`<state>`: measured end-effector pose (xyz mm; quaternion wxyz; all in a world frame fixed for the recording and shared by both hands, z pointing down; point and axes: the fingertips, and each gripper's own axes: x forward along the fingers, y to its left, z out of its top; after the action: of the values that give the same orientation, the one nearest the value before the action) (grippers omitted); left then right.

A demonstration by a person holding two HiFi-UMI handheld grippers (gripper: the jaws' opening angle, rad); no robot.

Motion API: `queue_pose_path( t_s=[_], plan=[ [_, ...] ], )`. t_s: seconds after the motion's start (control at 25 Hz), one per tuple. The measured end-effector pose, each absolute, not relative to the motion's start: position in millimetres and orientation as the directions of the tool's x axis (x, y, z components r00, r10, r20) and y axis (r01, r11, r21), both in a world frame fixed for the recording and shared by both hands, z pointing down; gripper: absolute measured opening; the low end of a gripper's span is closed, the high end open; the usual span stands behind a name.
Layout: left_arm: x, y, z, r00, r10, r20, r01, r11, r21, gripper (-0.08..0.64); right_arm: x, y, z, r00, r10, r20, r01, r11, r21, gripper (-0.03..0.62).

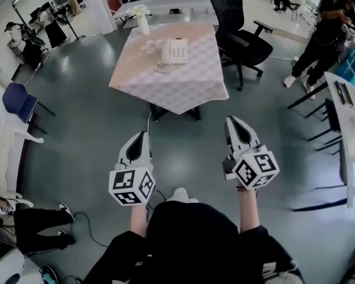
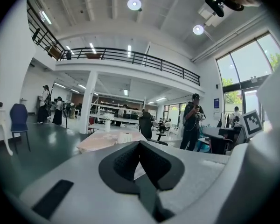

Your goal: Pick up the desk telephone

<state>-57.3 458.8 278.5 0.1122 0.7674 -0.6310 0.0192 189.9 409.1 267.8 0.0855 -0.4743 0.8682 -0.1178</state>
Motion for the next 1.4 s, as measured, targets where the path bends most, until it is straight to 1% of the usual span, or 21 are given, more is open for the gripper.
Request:
queue_pose_path(
  t_s=[0.44, 0.76, 1.12, 1.4],
  plan=[
    [-70.3, 419.1, 296.5, 0.185, -0.962, 0.199, -0.975, -0.154, 0.163, 0.0, 179.3, 364.9, 279.9, -0.526, -0.85, -0.032, -0.813, 0.513, -0.276, -0.008],
    [-84.4, 345.3, 309.9, 0.207, -0.956, 0.206, -0.968, -0.17, 0.185, 0.0, 159.7, 294.0, 290.6, -0.508, -0.861, -0.011, -0.827, 0.492, -0.271, -0.008],
    [-120.9, 256.0, 310.2, 0.226, -0.953, 0.2, -0.964, -0.189, 0.188, 0.0, 122.4, 213.5, 291.5, -0.492, -0.87, -0.01, -0.837, 0.476, -0.27, -0.008],
    [-133.5, 202.3, 315.2, 0.263, -0.945, 0.194, -0.955, -0.226, 0.193, 0.0, 108.9, 175.1, 297.9, -0.465, -0.885, 0.008, -0.856, 0.448, -0.258, -0.008]
  ],
)
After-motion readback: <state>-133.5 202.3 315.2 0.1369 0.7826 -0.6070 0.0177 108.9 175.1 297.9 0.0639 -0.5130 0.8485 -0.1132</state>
